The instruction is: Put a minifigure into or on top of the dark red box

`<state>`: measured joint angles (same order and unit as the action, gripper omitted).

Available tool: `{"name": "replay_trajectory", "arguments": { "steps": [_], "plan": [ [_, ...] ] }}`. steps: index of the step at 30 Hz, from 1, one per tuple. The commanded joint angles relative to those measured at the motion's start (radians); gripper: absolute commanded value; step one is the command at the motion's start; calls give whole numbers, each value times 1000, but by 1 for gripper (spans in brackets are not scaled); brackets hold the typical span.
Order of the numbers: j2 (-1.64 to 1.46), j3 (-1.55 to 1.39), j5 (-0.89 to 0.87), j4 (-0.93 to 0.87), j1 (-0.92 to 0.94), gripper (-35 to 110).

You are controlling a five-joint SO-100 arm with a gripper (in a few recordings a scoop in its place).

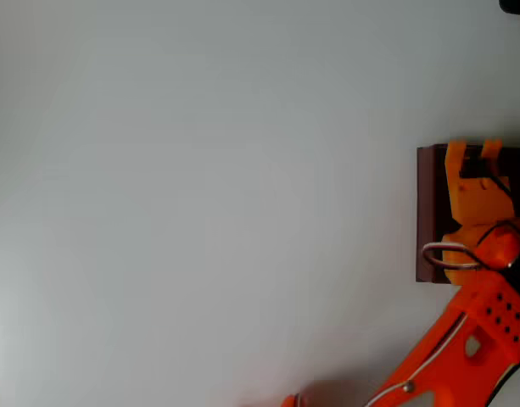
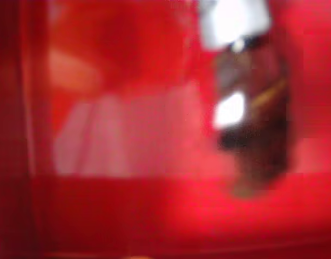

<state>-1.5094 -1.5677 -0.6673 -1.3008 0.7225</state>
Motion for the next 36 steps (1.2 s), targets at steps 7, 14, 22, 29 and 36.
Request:
{"name": "replay_trajectory", "arguments": {
  "steps": [7, 14, 22, 29, 36],
  "plan": [
    [-492, -26, 110, -218, -229, 22],
    [-1065, -232, 173, -281, -756, 12],
    [-1597, -788, 126, -169, -1529, 7],
    [-1499, -1042, 290, -26, -1782, 6],
    [-1655, -1253, 554, -18, -1956, 6]
  ]
}}
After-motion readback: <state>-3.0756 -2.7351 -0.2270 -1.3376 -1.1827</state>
